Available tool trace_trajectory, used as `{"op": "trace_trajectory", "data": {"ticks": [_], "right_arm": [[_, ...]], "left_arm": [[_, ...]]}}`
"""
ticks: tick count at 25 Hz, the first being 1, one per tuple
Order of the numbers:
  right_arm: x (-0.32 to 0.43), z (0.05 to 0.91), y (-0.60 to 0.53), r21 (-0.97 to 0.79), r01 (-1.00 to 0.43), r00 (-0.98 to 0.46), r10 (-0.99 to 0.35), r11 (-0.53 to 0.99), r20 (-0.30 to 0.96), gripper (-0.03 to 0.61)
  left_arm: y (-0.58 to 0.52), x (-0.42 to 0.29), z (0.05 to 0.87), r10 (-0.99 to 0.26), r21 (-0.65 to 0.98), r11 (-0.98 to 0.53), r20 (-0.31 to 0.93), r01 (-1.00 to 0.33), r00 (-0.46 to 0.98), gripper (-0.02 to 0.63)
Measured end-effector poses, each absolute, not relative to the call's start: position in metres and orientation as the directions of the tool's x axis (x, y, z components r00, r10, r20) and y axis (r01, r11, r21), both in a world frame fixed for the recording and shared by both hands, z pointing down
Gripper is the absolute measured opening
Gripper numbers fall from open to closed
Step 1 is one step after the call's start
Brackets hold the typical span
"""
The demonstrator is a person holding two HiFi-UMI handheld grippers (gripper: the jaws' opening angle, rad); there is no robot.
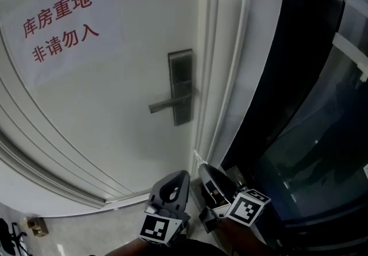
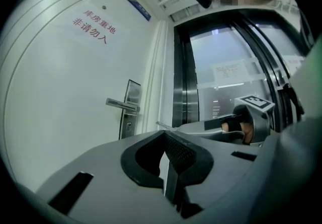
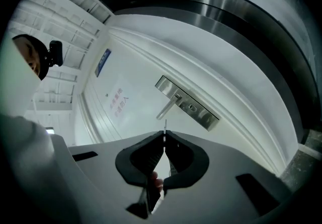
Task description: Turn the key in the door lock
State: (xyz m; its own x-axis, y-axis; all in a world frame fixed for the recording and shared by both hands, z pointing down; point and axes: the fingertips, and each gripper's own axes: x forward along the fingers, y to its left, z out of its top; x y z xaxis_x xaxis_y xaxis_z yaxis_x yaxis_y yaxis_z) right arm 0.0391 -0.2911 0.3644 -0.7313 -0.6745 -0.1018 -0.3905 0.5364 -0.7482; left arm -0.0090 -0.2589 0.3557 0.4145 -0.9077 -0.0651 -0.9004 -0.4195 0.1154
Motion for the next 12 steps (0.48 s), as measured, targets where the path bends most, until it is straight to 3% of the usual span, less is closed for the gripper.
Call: {"op": "trace_trajectory", "data": {"ticks": [3,7,12], "right_arm": [[0.028,0.366,-0.328,-0.809,-0.309,-0.758,-0.644,0.499,-0.108,0.020],[0.017,0.388,-0.376,-0.933,-0.162,-0.764,-0.639,0.322,-0.088,0.020],[0.007,0.398,-0.419,-0.969,-0.074,-0.748,-0.656,0.235,-0.102,0.020]], "left_arm": [[-0.283,-0.017,0.356,-0.905,0.122,-0.425,-0.060,-0.897,0.420,0.005],[-0.311,-0.029,0.361,-0.906,0.130,-0.424,-0.048,-0.896,0.421,0.005],[-0.335,-0.047,0.366,-0.911,0.133,-0.412,-0.046,-0.902,0.409,0.005]]}}
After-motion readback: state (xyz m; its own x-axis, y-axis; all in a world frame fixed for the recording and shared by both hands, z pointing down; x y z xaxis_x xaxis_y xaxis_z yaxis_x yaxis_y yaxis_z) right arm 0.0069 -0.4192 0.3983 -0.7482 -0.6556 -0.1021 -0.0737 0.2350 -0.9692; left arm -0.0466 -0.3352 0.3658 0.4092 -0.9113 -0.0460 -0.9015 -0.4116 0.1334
